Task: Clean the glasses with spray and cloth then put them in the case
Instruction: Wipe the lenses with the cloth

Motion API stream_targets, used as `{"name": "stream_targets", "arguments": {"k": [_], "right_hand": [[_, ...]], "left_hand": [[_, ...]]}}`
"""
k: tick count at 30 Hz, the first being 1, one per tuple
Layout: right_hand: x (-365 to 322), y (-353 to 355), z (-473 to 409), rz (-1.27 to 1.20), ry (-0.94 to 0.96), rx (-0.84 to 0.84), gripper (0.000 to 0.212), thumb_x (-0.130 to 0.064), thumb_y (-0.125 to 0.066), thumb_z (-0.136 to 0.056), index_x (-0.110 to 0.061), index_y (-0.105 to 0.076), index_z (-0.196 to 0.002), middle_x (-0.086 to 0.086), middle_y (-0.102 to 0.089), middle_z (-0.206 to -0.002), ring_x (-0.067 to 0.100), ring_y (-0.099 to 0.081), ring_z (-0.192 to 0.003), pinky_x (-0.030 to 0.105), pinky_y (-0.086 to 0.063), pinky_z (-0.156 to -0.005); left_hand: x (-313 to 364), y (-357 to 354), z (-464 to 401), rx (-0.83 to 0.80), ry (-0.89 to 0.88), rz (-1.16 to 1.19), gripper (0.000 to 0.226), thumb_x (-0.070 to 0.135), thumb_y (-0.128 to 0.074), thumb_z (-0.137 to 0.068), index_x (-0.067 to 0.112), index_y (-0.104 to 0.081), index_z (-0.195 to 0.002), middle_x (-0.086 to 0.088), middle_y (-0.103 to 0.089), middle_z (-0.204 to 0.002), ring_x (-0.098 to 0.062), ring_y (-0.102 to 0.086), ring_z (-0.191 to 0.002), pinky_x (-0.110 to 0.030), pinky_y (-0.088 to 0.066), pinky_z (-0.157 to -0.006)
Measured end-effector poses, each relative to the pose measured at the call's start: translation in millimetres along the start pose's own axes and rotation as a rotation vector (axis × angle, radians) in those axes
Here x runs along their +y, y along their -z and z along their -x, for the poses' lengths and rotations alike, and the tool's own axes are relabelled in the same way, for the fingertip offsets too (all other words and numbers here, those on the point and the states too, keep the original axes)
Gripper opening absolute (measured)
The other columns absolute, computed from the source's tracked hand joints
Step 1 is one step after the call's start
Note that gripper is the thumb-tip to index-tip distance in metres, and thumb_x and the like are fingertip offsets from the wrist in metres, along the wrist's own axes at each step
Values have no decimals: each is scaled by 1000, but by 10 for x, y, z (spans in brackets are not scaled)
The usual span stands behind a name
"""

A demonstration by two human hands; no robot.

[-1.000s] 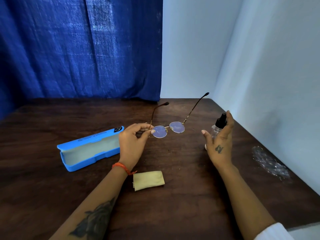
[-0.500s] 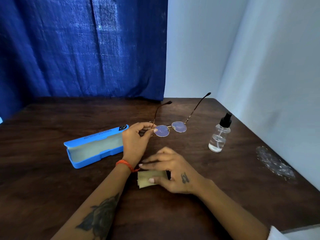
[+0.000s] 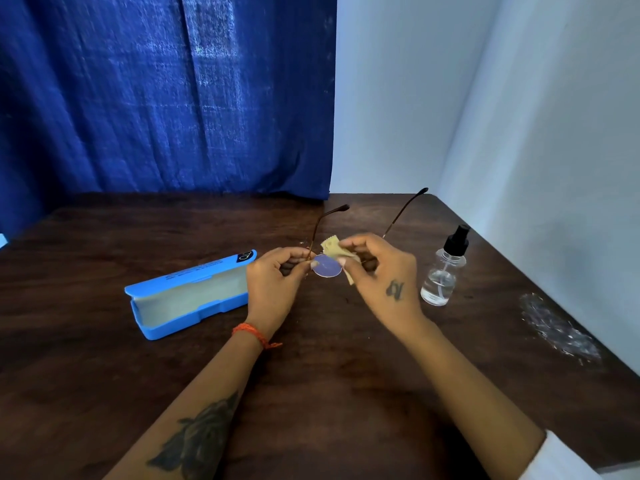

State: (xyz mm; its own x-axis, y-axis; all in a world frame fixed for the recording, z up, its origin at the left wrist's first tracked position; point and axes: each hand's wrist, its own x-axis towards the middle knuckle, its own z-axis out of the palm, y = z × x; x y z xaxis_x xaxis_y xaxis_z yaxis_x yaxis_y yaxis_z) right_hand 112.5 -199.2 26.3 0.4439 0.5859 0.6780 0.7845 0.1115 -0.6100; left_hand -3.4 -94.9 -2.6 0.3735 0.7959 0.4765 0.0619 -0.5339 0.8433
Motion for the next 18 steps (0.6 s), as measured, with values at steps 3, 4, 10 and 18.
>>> {"name": "stream_targets", "arguments": {"k": [3, 4, 10, 18], "right_hand": [[20, -134, -38, 146, 39, 9, 20, -1, -70, -73, -10, -73, -90, 0, -71, -84, 11, -63, -71, 22, -51, -68], [41, -194, -14, 188, 61, 12, 20, 0, -69, -72, -9, -73, -88, 4, -71, -84, 15, -64, -72, 22, -49, -69], [89, -298, 94, 355, 169, -113, 27, -14, -73, -75, -6, -70, -101, 10, -67, -99, 24, -58, -89, 18, -36, -80], [97, -205, 144, 375, 300, -109, 22, -4, -79, -66, -4, -73, -88, 8, -72, -87, 25, -60, -77, 25, -46, -72]], "left_hand": [[23, 2, 13, -3, -14, -9, 20, 9, -72, -74, 18, -69, -92, 2, -68, -84, -11, -66, -79, -26, -56, -76], [26, -1, 12, -4, -20, -8, 21, 9, -72, -74, 18, -69, -92, 3, -68, -84, -10, -66, -78, -25, -56, -75], [16, -11, 0, 22, -17, -8, 21, 7, -69, -76, 19, -68, -93, 0, -69, -87, -9, -65, -80, -21, -55, -75], [42, -1, 19, 0, 2, 101, 20, 6, -68, -77, 23, -66, -88, 7, -68, -83, -5, -66, -76, -17, -55, -68]]}}
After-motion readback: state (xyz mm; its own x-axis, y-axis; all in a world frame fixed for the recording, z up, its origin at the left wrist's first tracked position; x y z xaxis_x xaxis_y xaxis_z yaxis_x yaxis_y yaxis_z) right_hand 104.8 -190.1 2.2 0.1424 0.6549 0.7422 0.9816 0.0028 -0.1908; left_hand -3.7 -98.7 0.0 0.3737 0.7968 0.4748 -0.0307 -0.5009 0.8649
